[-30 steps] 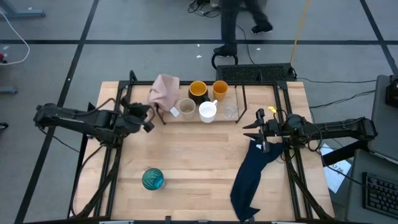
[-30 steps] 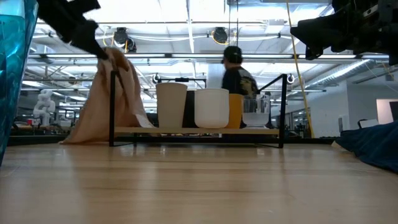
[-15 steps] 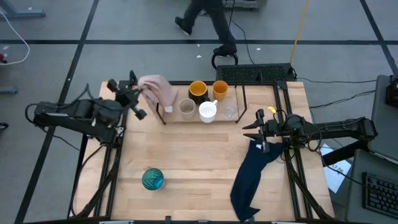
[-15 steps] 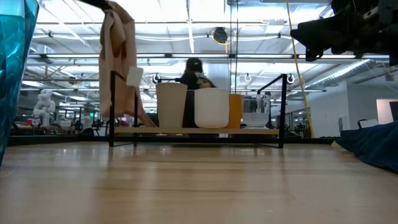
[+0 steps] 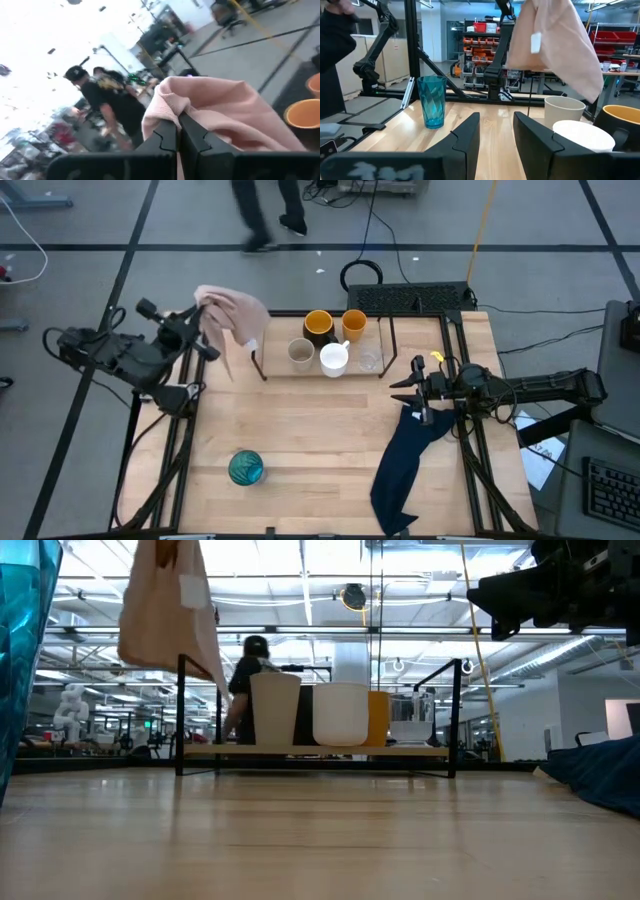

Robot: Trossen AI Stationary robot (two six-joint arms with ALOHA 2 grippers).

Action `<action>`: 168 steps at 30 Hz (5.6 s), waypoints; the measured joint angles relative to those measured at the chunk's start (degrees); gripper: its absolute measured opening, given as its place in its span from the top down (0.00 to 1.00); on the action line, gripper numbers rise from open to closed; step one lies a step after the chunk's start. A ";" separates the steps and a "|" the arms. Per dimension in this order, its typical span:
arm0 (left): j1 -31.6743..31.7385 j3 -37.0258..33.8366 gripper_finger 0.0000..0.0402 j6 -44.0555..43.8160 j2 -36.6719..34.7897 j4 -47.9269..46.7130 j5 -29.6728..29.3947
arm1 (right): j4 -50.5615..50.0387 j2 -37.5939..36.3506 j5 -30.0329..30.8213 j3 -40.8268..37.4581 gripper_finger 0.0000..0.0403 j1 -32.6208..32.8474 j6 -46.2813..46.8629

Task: Stack small to large cups/mugs on shelf
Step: Remove the light pink table napkin from the shelf, then put the blue cup on the shelf

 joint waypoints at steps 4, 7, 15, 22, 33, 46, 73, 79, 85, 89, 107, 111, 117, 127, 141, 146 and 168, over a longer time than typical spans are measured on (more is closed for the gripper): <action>-6.12 3.16 1.00 4.50 3.04 4.17 -2.08 | -0.19 0.02 0.00 0.00 0.73 -0.02 0.00; -10.77 5.14 1.00 8.74 5.19 9.67 -2.06 | -0.32 0.02 0.00 0.00 0.73 -0.01 0.01; -20.48 6.10 1.00 24.00 11.72 29.31 -2.03 | -0.73 0.00 -0.02 0.00 0.73 -0.01 0.64; -23.79 5.78 1.00 21.43 13.07 30.10 -2.03 | -0.76 0.02 -0.94 0.00 0.73 -0.02 1.53; -23.36 5.69 1.00 -4.18 10.78 5.83 -1.98 | -0.75 0.00 -1.68 0.00 0.73 0.00 2.17; -28.29 5.69 1.00 -34.05 10.28 -17.20 4.66 | -0.72 0.00 -1.73 0.00 0.73 0.02 3.00; -26.72 -4.01 1.00 -92.76 12.84 -50.45 48.84 | 1.91 0.00 -1.75 0.00 0.73 0.04 4.30; -29.21 -14.31 1.00 -104.26 12.72 -49.94 53.97 | 1.91 0.02 -1.75 0.00 0.73 0.04 4.22; -30.53 -24.55 1.00 -105.82 10.93 -35.12 55.33 | 1.91 0.00 -1.75 0.00 0.73 0.04 4.30; -30.78 -30.79 1.00 -106.15 10.45 -26.83 56.96 | 1.91 0.02 -1.75 0.00 0.73 0.04 4.29; -29.88 -31.67 0.46 -109.02 4.72 -26.00 61.48 | 2.43 0.02 -1.73 0.00 0.73 0.04 4.44; -28.93 -28.48 0.39 -106.85 1.50 -27.35 61.06 | 2.63 0.02 -1.73 0.00 0.73 0.04 4.35; -26.20 -21.86 0.39 -98.05 -0.51 -26.71 56.93 | 2.63 0.01 -1.73 0.00 0.73 0.04 4.26; -20.91 -13.70 0.47 -77.00 4.84 -12.83 59.03 | 2.58 0.02 -1.73 0.00 0.73 0.04 3.58; -17.03 -12.76 0.48 -81.43 16.00 -13.04 72.41 | 2.61 0.01 -1.73 0.00 0.73 0.04 3.43; -16.36 -12.76 0.48 -83.63 18.69 -13.49 75.02 | 2.61 0.02 -1.73 0.00 0.73 0.02 3.43; -11.68 -14.26 0.48 -83.20 24.24 -17.07 81.05 | 2.30 0.02 -1.75 0.00 0.73 0.02 3.43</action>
